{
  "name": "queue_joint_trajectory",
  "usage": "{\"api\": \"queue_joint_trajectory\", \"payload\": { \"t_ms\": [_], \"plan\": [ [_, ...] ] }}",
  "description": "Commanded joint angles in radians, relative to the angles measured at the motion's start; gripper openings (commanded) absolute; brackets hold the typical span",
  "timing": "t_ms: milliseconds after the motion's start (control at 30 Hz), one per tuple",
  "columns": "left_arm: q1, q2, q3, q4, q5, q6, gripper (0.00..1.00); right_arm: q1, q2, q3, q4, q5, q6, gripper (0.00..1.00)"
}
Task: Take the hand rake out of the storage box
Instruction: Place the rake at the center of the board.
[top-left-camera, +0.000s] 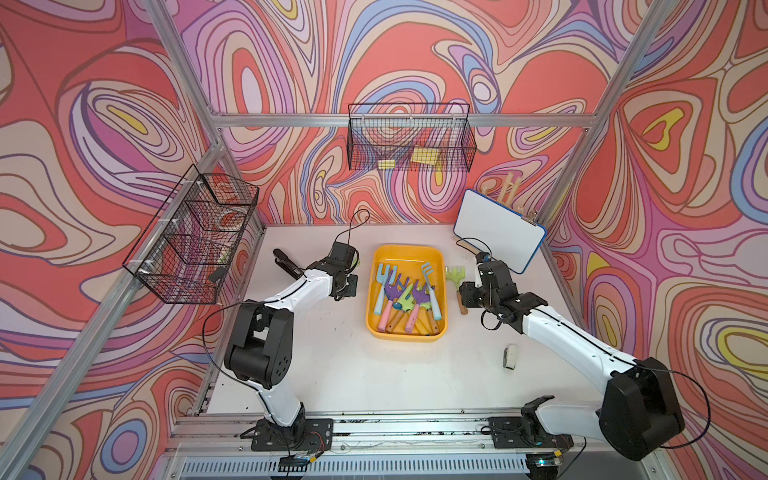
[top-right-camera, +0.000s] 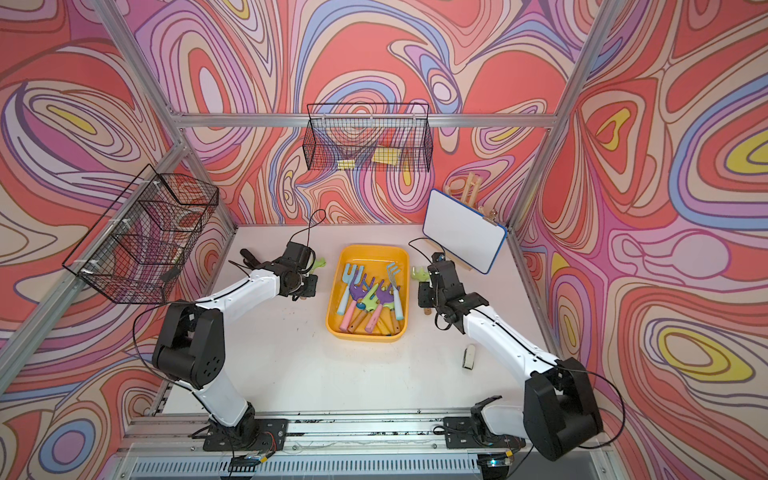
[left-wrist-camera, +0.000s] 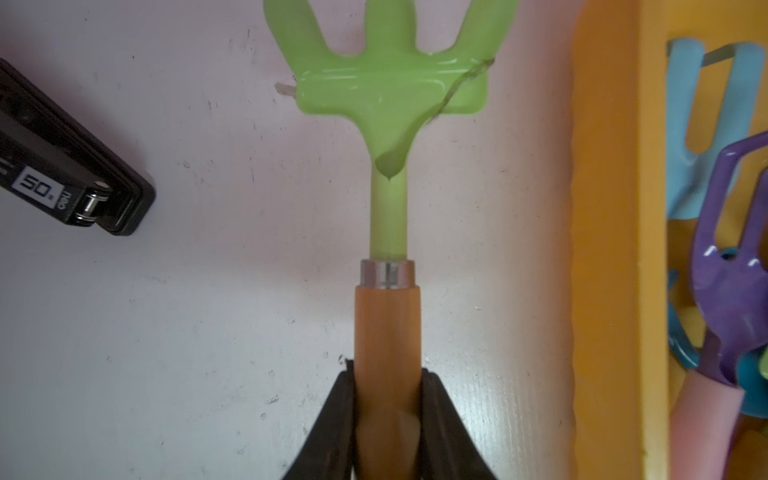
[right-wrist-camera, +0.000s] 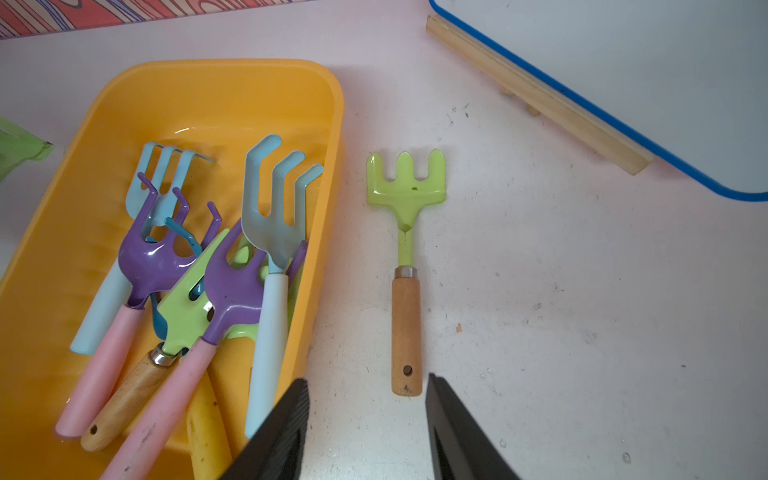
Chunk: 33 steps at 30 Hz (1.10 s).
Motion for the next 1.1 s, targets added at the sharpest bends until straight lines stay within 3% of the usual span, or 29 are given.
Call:
{"api": "queue_joint_trajectory", "payload": {
  "t_ms": [0, 600, 1067],
  "plan": [
    [0.005, 0.035, 0.03, 0.018, 0.017, 0.004, 0.13, -0.004, 0.016, 0.012, 0.017, -0.007, -0.005, 0.51],
    [0.027, 0.127, 0.06, 0.016, 0.043, -0.027, 0.19, -0.004, 0.027, 0.016, 0.02, -0.009, -0.006, 0.5],
    [0.029, 0.187, 0.117, -0.067, 0.047, -0.055, 0.29, -0.004, 0.036, 0.021, 0.024, -0.013, -0.007, 0.5]
  ]
}}
